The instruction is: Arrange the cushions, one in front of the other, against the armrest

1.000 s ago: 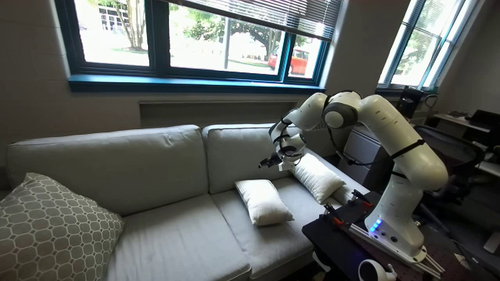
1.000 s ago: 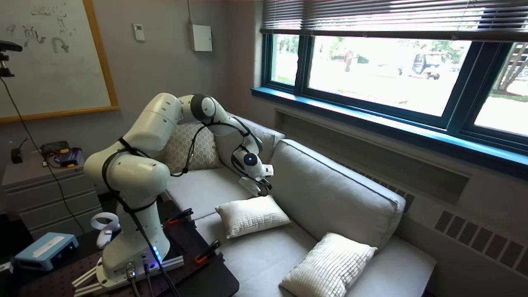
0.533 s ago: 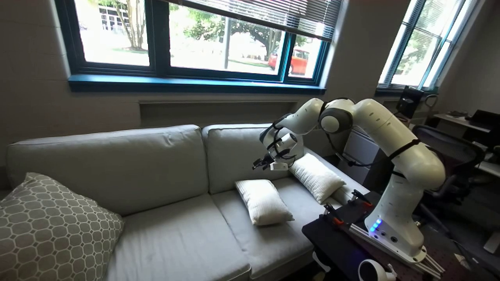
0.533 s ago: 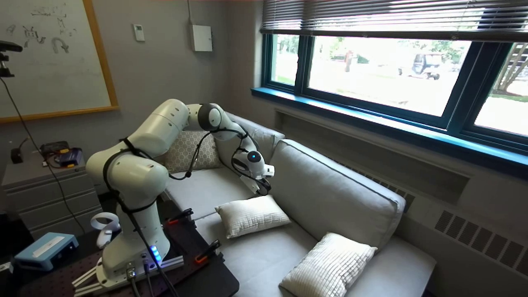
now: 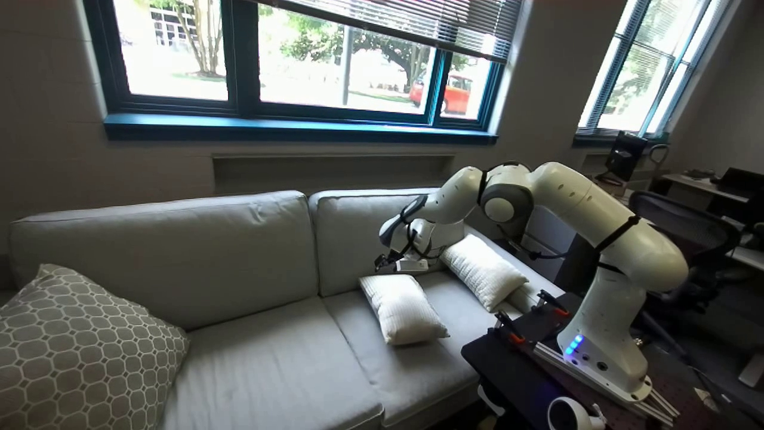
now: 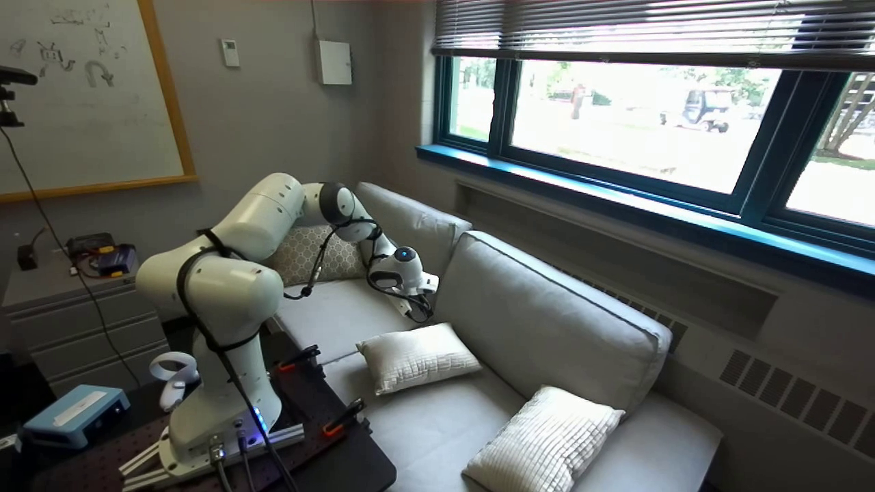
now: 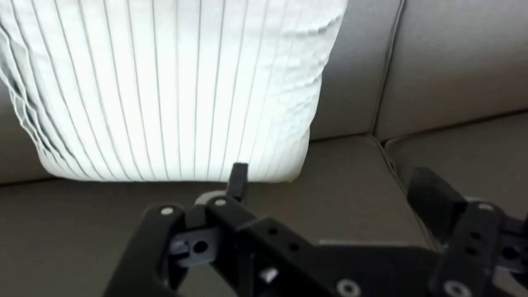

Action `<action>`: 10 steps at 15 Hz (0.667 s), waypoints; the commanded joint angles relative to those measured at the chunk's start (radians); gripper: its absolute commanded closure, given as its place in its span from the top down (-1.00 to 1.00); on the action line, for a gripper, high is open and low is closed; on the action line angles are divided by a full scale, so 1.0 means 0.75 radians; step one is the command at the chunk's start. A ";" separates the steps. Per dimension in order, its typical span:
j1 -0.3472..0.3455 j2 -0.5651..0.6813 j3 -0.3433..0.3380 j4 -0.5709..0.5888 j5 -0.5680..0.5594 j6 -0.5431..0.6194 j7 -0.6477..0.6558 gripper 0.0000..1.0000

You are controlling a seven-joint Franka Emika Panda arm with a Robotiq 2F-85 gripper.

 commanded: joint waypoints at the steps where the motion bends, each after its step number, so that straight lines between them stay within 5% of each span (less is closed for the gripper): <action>1: 0.255 0.155 -0.273 0.087 -0.159 -0.237 0.358 1.00; 5: 0.406 0.324 -0.468 0.342 -0.461 -0.637 0.762 1.00; 7: 0.366 0.340 -0.430 0.481 -0.700 -0.768 0.967 1.00; 8: 0.403 0.403 -0.509 0.572 -0.688 -0.903 1.046 1.00; 10: 0.367 0.458 -0.528 0.712 -0.785 -1.079 1.224 1.00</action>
